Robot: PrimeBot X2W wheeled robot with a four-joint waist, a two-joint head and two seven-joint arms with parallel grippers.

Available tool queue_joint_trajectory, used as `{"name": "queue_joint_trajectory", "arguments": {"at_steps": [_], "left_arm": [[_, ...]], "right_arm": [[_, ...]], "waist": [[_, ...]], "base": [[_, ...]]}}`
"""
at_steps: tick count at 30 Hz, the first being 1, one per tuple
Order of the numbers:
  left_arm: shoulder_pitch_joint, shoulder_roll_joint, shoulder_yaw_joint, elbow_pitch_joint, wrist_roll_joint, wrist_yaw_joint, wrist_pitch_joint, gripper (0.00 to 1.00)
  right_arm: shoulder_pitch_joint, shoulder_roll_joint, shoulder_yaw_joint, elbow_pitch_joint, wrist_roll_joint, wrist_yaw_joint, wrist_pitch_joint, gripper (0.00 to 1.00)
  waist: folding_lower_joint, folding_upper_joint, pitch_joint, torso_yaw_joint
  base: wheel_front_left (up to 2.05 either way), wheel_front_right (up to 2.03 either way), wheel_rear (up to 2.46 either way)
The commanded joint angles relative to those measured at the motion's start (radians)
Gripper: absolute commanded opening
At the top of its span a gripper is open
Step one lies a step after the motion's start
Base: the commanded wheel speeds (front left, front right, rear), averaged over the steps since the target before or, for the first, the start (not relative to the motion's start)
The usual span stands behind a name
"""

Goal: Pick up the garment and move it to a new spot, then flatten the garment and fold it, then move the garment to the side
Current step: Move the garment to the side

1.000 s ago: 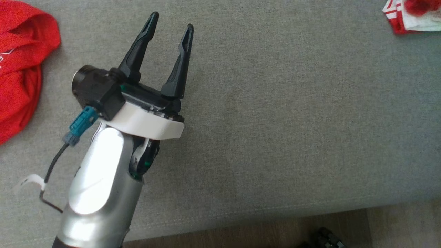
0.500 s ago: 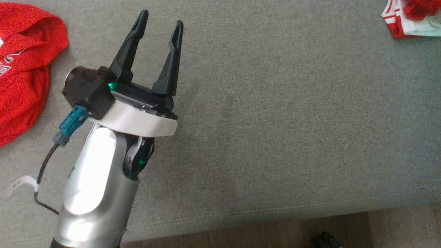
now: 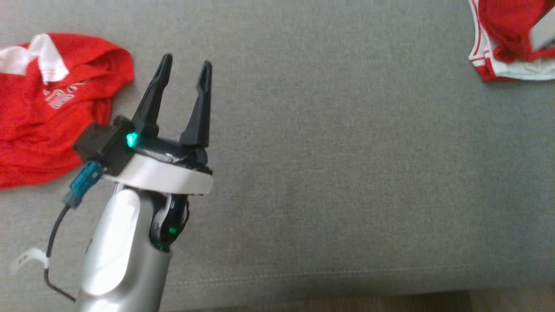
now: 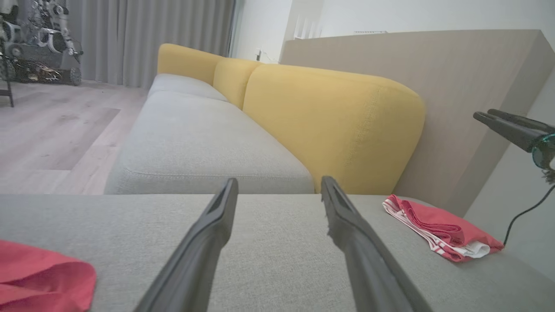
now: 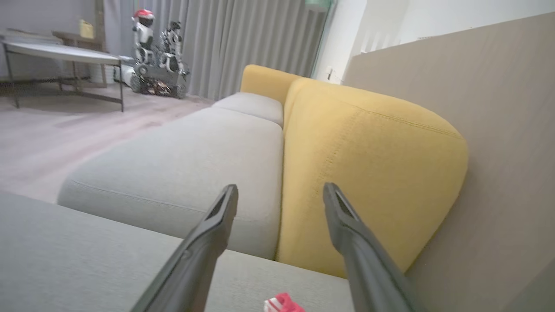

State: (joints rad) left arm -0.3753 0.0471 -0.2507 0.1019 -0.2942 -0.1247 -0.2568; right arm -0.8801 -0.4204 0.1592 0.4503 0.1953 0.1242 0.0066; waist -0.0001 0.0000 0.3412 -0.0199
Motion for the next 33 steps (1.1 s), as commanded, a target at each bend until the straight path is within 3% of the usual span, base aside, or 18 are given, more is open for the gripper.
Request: {"name": "queue_joint_trajectory", "arguments": {"at_steps": [1,10,19,33], "left_arm": [[-0.005,0.008,0.04,-0.035,-0.005,-0.006,-0.005,1.0],[0.083,0.004,0.094,-0.03,-0.014,-0.006,-0.005,1.0],[0.159,0.003,0.089,-0.013,-0.046,-0.002,-0.005,1.0],[0.24,0.003,0.083,-0.029,-0.048,0.034,-0.005,1.0]], "right_arm": [[0.023,0.008,0.008,-0.044,0.01,0.007,-0.011,1.0],[0.243,0.149,0.026,-0.179,0.026,0.007,-0.102,1.0],[0.478,0.293,-0.023,-0.236,-0.014,0.007,-0.206,1.0],[0.632,0.363,-0.075,-0.246,-0.095,0.007,-0.265,1.0]], "waist": [[0.0001,0.0,-0.033,0.018],[0.0001,0.0,-0.104,0.04],[0.0001,0.0,-0.156,0.051],[0.0001,0.0,-0.191,0.049]], "base": [[0.0,0.0,0.0],[0.0,0.0,0.0],[0.0,0.0,0.0],[0.0,0.0,0.0]]}}
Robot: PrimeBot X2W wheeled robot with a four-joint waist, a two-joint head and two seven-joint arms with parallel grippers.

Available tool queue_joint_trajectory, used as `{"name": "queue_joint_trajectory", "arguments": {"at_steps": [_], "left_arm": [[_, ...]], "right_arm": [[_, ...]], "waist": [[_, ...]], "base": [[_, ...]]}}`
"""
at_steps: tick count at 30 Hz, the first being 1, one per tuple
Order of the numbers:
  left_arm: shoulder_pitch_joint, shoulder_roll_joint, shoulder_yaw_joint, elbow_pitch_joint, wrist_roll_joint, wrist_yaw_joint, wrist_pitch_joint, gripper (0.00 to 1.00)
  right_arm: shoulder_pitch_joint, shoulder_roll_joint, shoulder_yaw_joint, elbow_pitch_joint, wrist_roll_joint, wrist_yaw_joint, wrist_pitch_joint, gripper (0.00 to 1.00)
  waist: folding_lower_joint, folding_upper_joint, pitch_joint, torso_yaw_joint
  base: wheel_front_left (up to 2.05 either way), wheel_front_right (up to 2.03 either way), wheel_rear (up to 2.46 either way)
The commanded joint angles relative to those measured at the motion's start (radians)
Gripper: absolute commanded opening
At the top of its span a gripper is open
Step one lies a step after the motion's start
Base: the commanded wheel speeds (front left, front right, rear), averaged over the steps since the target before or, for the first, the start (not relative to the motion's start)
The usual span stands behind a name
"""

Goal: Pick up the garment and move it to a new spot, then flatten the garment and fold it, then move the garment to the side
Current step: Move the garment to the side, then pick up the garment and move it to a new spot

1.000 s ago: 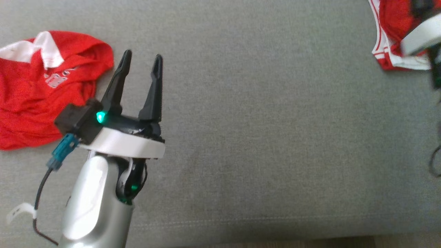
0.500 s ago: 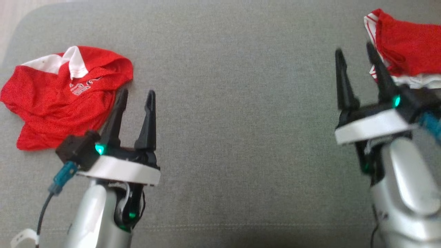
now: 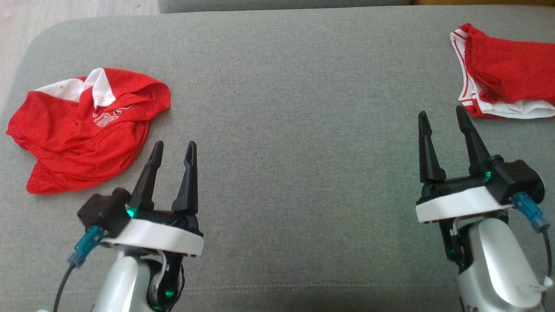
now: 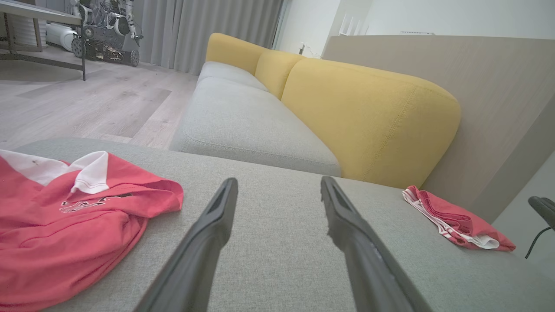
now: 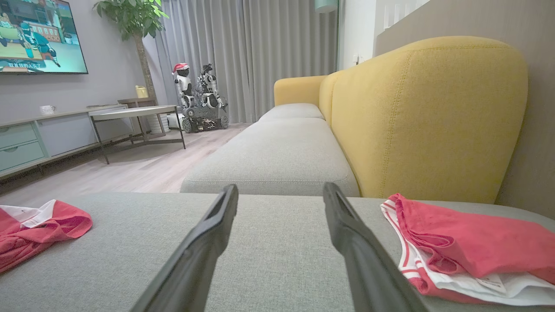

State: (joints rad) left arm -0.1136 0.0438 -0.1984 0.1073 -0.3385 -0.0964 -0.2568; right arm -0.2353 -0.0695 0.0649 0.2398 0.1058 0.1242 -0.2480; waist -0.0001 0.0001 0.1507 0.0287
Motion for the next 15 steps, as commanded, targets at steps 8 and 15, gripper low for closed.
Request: {"name": "queue_joint_trajectory", "arguments": {"at_steps": [8,15], "left_arm": [[-0.025,0.006,0.041,-0.033,0.001,0.008,-0.005,1.0],[-0.03,0.006,0.038,-0.041,-0.001,0.006,-0.005,1.0]], "right_arm": [[-0.007,0.018,0.02,-0.033,-0.012,0.007,-0.013,1.0],[-0.004,0.019,0.011,-0.04,0.004,0.007,-0.013,1.0]], "waist": [[0.0001,-0.0001,-0.005,-0.001],[0.0001,-0.0001,0.008,0.01]], "base": [[0.0,0.0,0.0],[0.0,0.0,0.0]]}}
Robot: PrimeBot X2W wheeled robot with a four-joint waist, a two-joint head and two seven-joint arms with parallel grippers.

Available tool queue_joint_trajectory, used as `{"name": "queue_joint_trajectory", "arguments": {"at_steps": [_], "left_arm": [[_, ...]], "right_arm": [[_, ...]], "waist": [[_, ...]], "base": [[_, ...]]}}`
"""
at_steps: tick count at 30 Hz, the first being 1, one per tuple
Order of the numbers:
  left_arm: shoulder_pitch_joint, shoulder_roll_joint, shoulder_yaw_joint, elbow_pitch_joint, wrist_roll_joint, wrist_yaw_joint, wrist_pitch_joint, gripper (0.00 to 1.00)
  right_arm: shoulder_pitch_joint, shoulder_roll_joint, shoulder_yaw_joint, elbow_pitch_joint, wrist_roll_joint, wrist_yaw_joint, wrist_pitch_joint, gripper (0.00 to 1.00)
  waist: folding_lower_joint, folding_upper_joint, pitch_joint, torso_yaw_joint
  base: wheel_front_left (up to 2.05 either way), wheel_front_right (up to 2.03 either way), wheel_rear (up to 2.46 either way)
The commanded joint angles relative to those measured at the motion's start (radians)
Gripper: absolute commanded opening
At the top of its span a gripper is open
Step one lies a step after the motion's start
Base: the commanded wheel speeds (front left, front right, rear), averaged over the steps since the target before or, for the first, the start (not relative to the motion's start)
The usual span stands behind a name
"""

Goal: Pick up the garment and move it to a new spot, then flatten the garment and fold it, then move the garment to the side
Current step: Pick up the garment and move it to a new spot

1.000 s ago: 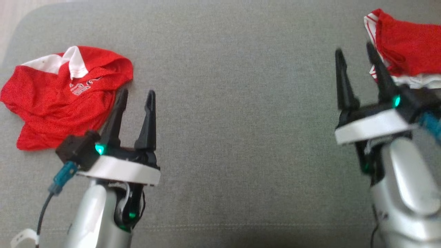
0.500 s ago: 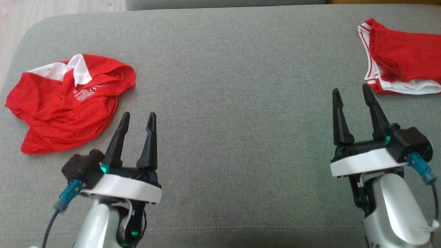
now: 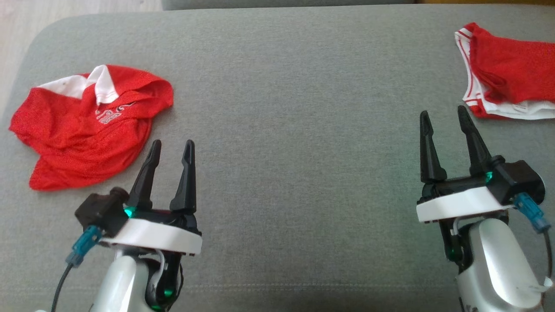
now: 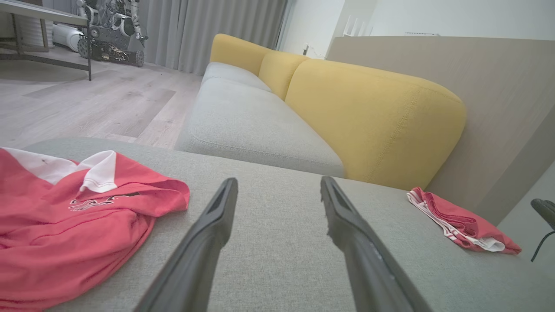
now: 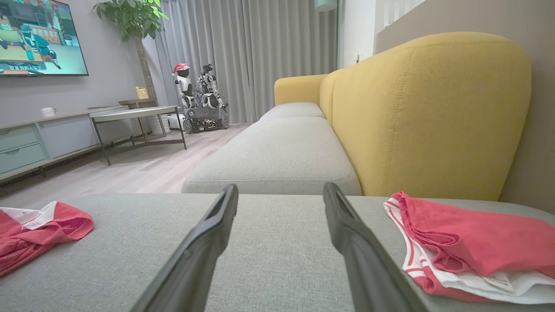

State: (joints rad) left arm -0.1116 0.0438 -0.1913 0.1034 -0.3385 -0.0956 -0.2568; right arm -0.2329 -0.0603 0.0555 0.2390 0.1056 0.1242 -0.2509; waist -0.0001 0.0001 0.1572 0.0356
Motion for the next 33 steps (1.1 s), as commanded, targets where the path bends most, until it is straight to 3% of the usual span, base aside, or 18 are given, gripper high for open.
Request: {"name": "queue_joint_trajectory", "arguments": {"at_steps": [1,8,24,33], "left_arm": [[-0.034,0.006,0.031,-0.037,-0.002,0.005,-0.005,1.0],[-0.046,0.006,0.042,-0.045,-0.015,0.014,-0.005,1.0],[0.003,0.006,0.106,-0.075,-0.038,0.053,-0.005,1.0],[0.034,0.006,0.105,-0.085,-0.046,0.068,-0.005,1.0]], "right_arm": [[-0.006,0.01,0.021,-0.039,0.005,0.007,-0.011,1.0],[-0.009,0.01,0.052,-0.039,0.004,0.007,-0.011,1.0],[-0.013,-0.017,0.18,0.007,0.029,0.007,0.004,1.0],[0.0,-0.027,0.195,0.016,0.047,0.007,0.004,1.0]], "waist": [[0.0001,-0.0001,0.002,0.008],[0.0001,-0.0001,0.009,0.076],[0.0001,-0.0001,-0.019,0.343],[0.0001,-0.0001,-0.032,0.391]], "base": [[0.0,0.0,0.0],[0.0,0.0,0.0],[0.0,0.0,0.0],[0.0,0.0,0.0]]}}
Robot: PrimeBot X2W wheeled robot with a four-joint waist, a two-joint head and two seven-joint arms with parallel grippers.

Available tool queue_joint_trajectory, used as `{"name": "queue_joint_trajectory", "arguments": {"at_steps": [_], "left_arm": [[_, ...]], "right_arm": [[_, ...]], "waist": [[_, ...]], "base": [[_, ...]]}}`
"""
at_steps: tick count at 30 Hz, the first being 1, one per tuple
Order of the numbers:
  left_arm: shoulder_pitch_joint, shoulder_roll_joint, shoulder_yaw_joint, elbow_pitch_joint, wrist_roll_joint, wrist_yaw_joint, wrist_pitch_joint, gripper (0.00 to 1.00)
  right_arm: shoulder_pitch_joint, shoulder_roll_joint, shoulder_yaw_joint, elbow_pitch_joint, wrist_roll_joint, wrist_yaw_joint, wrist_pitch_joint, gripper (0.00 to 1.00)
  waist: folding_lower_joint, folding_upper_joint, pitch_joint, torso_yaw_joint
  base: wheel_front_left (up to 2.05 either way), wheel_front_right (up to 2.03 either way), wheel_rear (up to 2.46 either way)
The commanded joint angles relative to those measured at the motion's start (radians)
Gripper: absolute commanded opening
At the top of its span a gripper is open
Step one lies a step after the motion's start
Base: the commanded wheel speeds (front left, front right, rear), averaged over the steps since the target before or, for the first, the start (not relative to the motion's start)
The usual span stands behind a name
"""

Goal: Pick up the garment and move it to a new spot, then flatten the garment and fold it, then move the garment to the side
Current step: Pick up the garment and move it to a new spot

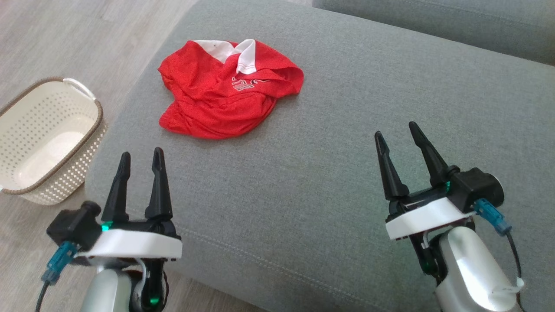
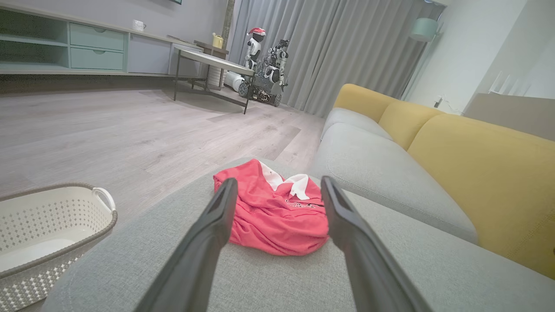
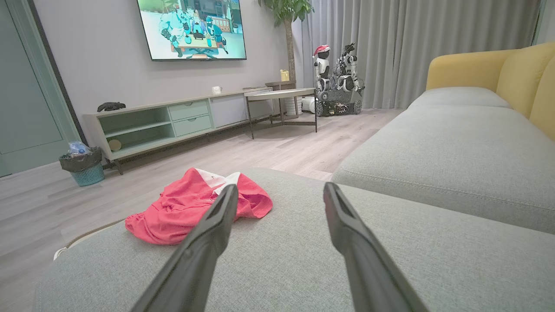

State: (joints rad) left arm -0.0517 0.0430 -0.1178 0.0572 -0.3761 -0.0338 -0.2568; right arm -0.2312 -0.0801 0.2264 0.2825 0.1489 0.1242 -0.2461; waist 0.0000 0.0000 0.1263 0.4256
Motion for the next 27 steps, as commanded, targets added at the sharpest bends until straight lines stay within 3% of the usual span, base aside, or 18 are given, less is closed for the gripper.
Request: {"name": "queue_joint_trajectory", "arguments": {"at_steps": [1,10,14,18,27], "left_arm": [[-0.025,0.007,0.032,-0.04,-0.009,0.008,-0.005,1.0],[-0.048,0.007,0.083,-0.053,-0.006,0.009,-0.005,1.0],[-0.091,0.007,0.116,-0.037,0.004,-0.013,-0.005,1.0],[-0.166,0.009,0.144,0.074,0.033,-0.034,-0.005,1.0],[-0.421,0.1,0.109,0.364,0.06,-0.08,0.033,1.0]], "right_arm": [[-0.002,-0.007,0.025,-0.027,0.004,0.007,-0.001,1.0],[-0.011,-0.008,0.008,-0.044,0.0,0.007,0.006,1.0],[-0.023,-0.013,-0.023,-0.074,-0.016,0.007,0.02,1.0],[-0.035,-0.015,-0.063,-0.112,-0.041,0.007,0.037,1.0],[-0.07,-0.003,-0.204,-0.271,-0.15,0.007,0.096,1.0]], "waist": [[0.0,0.0,-0.001,0.002],[0.0,0.0,0.035,-0.047],[0.0,0.0,0.092,-0.078],[0.0,0.0,0.151,-0.106],[0.0,0.0,0.278,-0.148]], "base": [[0.0,0.0,0.0],[0.0,0.0,0.0],[0.0,0.0,0.0],[0.0,0.0,0.0],[0.0,0.0,0.0]]}}
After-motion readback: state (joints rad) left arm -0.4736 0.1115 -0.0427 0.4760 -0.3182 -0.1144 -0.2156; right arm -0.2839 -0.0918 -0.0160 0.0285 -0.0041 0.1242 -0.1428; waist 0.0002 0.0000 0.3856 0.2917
